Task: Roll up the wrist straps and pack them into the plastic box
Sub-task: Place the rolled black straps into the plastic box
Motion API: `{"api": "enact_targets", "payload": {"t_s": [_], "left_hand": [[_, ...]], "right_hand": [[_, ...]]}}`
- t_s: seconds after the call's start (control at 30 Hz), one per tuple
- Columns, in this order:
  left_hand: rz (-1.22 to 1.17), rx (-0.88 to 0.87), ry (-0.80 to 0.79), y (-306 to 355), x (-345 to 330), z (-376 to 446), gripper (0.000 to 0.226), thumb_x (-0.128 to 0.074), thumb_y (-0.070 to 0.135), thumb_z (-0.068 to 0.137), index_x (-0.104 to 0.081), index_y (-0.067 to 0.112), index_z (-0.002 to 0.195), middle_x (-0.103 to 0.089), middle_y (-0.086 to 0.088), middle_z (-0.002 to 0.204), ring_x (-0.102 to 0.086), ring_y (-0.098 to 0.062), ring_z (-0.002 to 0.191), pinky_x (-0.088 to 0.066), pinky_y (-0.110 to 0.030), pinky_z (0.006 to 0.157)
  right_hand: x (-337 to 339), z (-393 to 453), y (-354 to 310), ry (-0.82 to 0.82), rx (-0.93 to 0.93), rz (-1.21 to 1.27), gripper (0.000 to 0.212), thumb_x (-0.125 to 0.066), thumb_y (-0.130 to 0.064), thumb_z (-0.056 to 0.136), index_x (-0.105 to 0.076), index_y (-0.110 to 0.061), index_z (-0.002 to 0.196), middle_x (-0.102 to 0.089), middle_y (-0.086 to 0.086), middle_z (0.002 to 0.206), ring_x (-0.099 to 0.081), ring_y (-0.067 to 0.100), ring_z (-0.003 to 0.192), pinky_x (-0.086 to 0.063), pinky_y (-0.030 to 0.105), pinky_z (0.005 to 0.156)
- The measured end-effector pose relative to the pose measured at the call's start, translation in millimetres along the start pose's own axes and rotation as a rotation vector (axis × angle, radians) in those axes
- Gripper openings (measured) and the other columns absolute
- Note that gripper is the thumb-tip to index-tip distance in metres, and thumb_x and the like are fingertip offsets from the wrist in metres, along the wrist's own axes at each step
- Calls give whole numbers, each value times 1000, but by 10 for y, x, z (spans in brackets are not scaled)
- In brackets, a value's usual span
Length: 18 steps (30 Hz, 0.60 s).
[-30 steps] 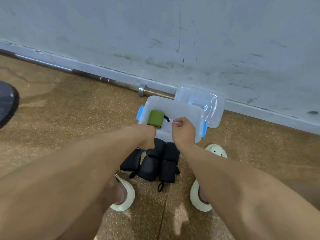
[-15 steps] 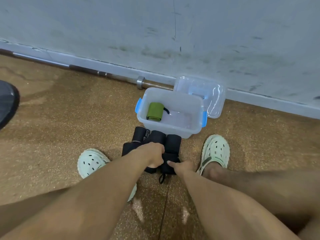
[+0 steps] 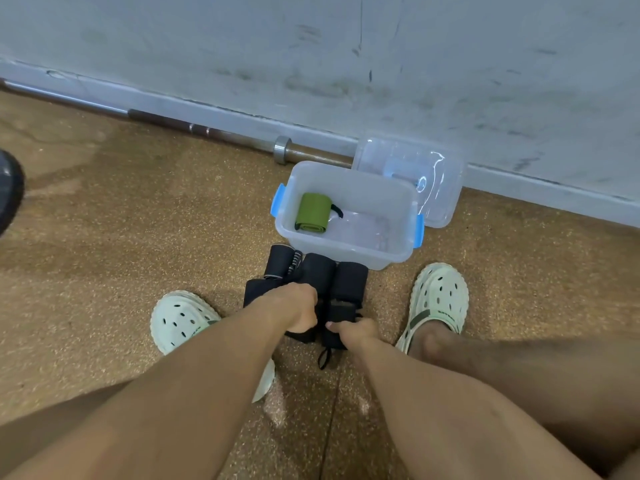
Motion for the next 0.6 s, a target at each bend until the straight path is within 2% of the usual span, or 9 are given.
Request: {"api": "enact_targets", "payload": {"t_s": [0.07, 0.17, 0.23, 0.3, 0.37, 0.43, 0.53, 0.6], "left_hand": [[-10, -4, 9, -17, 27, -35, 36, -59, 24, 97, -59, 15, 133, -63, -8, 127, -61, -28, 112, -53, -39, 95], [-15, -37, 47, -6, 133, -103, 36, -59, 22, 95, -60, 13, 130, -64, -10, 126, -61, -28, 112, -53, -42, 96], [-31, -48, 84, 26, 252, -164, 37, -59, 21, 95, -60, 11, 131, -63, -11, 129, -60, -29, 115, -51, -41, 98], [-43, -44, 135, 60, 391, -236, 36, -57, 20, 97, -59, 11, 132, -61, -10, 130, -59, -27, 116, -51, -38, 97], [-50, -8, 222, 68, 538, -313, 35, -53, 18, 96, -58, 13, 130, -60, -8, 127, -60, -26, 112, -52, -39, 95], [-77, 41, 335, 64, 674, -386, 35, -50, 18, 94, -55, 17, 129, -61, -7, 123, -61, -26, 107, -53, -40, 93], [-108, 84, 449, 75, 807, -429, 41, -52, 17, 93, -49, 20, 134, -62, -4, 118, -62, -26, 103, -51, -37, 81], [-119, 82, 468, 88, 841, -412, 44, -52, 16, 92, -46, 18, 136, -60, -5, 121, -61, -28, 105, -47, -37, 78]], "right_hand": [[60, -71, 1, -16, 30, -65, 76, -91, -31, 74, -57, -4, 136, -67, 11, 128, -64, 30, 115, -52, 38, 102], [254, -244, -104, -34, 156, -200, 65, -90, -27, 77, -59, -10, 132, -69, 7, 120, -66, 24, 106, -54, 33, 91], [422, -411, -269, -78, 278, -262, 44, -88, -25, 78, -65, -16, 114, -72, 0, 107, -67, 15, 92, -58, 31, 83], [583, -603, -505, -105, 396, -374, 31, -87, -26, 78, -66, -20, 100, -71, -6, 98, -67, 12, 89, -57, 32, 81], [705, -786, -772, -111, 510, -454, 41, -87, -27, 78, -60, -19, 109, -65, -10, 103, -63, 12, 98, -50, 28, 84], [798, -944, -1039, -89, 615, -450, 59, -87, -28, 78, -55, -20, 128, -59, -12, 111, -61, 13, 109, -44, 23, 86], [910, -1105, -1403, -25, 717, -441, 74, -85, -31, 81, -42, -23, 141, -56, -8, 122, -57, 14, 109, -43, 25, 86], [948, -1122, -1614, 1, 766, -445, 85, -83, -33, 82, -32, -26, 150, -56, -3, 134, -57, 18, 118, -46, 29, 93]]}}
Point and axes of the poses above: each hand's wrist, its own z-axis towards the middle knuckle, its own x-axis out of the back of the hand, y = z × x, the point moved 4 cm from there along z, towards the middle knuckle
